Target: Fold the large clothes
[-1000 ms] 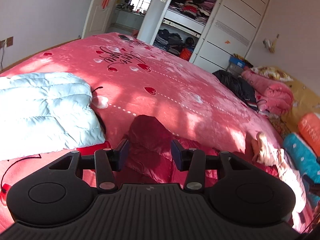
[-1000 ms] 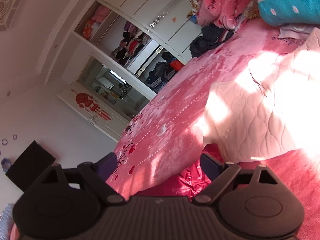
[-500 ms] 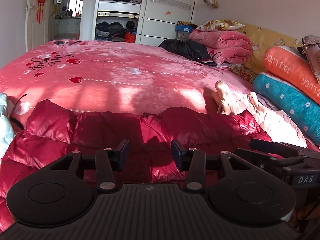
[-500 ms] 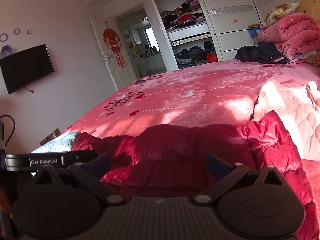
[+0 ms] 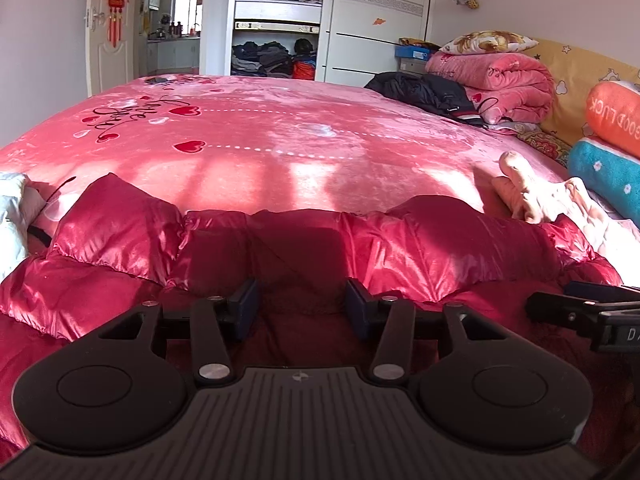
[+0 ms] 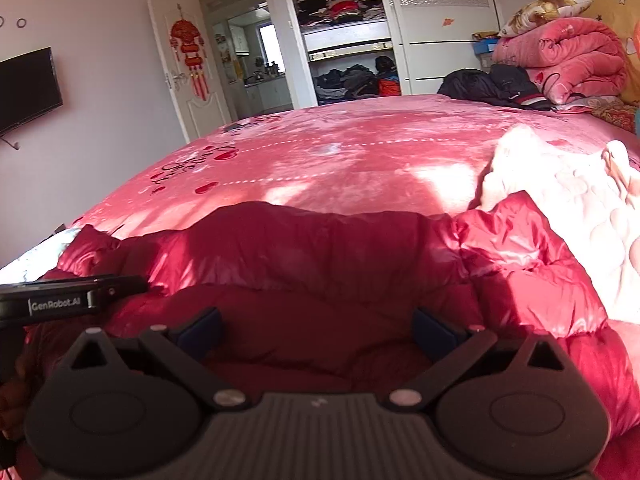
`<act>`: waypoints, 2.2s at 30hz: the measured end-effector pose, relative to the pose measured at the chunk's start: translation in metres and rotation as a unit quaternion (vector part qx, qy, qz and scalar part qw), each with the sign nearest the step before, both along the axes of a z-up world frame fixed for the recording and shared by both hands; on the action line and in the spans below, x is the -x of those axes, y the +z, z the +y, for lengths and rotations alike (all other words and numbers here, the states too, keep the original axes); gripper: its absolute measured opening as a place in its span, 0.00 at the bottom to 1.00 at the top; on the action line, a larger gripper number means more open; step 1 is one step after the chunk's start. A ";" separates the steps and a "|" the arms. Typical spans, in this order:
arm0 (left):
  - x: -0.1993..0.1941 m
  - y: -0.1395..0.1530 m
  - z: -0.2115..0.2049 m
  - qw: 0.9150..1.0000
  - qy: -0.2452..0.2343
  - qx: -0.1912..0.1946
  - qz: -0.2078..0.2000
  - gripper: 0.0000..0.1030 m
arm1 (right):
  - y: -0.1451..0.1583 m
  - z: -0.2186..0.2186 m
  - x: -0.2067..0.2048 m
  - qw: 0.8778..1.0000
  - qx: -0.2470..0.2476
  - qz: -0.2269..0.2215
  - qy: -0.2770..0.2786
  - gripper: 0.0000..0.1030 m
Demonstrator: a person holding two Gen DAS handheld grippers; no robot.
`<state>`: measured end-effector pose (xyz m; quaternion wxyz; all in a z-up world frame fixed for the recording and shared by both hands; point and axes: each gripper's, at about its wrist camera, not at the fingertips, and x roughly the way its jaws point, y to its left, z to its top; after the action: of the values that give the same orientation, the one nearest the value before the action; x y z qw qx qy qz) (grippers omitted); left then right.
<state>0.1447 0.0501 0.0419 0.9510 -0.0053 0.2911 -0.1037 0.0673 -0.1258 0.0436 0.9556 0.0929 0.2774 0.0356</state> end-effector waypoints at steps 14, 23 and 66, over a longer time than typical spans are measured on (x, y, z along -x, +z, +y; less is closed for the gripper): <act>-0.010 -0.027 0.000 1.000 0.018 0.004 0.001 0.66 | -0.028 -0.014 -0.029 0.999 0.030 0.026 -0.036 0.99; -0.007 -0.036 0.000 1.000 0.026 0.011 -0.001 0.67 | -0.043 -0.011 -0.035 0.998 0.043 0.024 -0.036 0.99; -0.044 -0.030 0.097 0.984 0.176 -0.001 0.038 1.00 | -0.047 -0.045 -0.059 0.996 0.025 0.055 -0.069 1.00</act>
<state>0.1887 0.1468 0.0119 0.9428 -0.0591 0.3212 0.0660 0.1259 -0.1709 -0.0035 0.9411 0.0900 0.3234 -0.0420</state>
